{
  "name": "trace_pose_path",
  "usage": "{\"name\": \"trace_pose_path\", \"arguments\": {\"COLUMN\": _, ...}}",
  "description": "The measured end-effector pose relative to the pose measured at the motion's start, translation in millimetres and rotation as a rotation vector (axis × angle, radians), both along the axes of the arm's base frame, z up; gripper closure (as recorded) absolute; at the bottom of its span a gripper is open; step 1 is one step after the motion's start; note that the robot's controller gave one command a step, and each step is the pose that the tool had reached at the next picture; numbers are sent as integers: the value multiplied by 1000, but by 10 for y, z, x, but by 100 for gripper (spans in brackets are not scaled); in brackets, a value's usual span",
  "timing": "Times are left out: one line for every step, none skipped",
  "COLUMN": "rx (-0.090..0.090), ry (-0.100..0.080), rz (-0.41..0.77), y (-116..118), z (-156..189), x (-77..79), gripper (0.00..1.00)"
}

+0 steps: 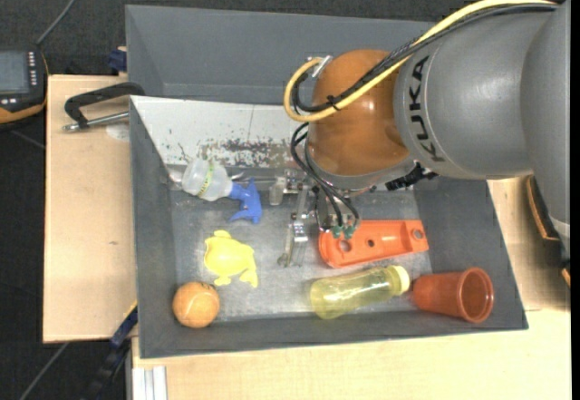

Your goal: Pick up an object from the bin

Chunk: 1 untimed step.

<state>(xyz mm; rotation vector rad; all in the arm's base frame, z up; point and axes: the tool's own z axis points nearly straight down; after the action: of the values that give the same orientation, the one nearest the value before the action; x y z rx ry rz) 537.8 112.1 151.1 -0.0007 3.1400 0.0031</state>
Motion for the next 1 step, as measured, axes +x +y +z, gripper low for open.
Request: {"name": "trace_pose_path", "arguments": {"rx": 1, "ry": -2, "rz": 59, "y": -295, "z": -512, "x": -106, "gripper": 0}}
